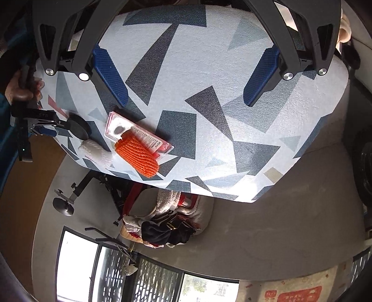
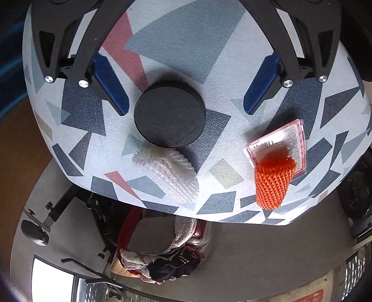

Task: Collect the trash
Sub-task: 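Move both tools back over the board, then grasp the orange foam net with the left tool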

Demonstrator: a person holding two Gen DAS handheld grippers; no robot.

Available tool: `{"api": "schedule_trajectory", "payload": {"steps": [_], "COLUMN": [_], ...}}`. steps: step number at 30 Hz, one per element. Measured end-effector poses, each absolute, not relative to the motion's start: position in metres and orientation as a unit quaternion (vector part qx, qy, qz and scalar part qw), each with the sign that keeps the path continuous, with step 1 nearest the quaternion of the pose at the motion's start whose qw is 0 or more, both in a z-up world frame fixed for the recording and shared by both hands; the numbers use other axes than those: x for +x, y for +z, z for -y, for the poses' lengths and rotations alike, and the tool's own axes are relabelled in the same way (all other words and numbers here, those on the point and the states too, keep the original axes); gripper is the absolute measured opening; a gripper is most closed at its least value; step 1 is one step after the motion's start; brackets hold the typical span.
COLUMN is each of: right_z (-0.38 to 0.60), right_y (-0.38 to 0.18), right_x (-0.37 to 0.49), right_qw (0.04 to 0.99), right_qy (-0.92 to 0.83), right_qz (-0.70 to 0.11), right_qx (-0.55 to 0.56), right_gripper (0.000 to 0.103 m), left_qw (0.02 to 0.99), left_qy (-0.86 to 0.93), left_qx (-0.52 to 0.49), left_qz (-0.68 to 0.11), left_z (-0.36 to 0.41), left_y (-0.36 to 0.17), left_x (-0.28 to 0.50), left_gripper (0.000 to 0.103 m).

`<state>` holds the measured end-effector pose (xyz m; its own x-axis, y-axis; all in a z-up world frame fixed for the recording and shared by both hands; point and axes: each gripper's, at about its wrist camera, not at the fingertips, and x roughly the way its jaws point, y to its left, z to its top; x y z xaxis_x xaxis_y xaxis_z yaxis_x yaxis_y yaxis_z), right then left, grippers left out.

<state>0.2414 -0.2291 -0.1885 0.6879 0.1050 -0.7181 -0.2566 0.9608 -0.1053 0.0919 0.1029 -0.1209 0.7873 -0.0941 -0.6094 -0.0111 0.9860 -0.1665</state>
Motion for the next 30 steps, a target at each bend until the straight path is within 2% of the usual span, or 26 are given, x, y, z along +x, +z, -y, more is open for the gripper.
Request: {"api": "schedule_trajectory", "payload": {"steps": [12,26,30], "right_z": [0.221,0.239,0.242], "right_y": [-0.206,-0.229,-0.229], "right_x": [0.284,0.307,0.306], "right_qw": [0.912,0.901,0.901], "right_qy": [0.085,0.04,0.062], "right_qz": [-0.384,-0.425,-0.424], "right_qx": [-0.119,-0.083,-0.063], "right_gripper": [0.097,0.097,0.092], "left_qw": [0.934,0.924,0.918], "left_qy": [-0.046,-0.067,-0.076], "left_qx": [-0.092,-0.113,-0.126], "left_qz": [-0.342,-0.358,-0.367], "left_z": [-0.099,-0.083,-0.077], "left_y": [-0.137,-0.143,-0.143], "left_x": [0.102,0.116,0.125], "left_gripper": [0.097,0.097,0.097]}}
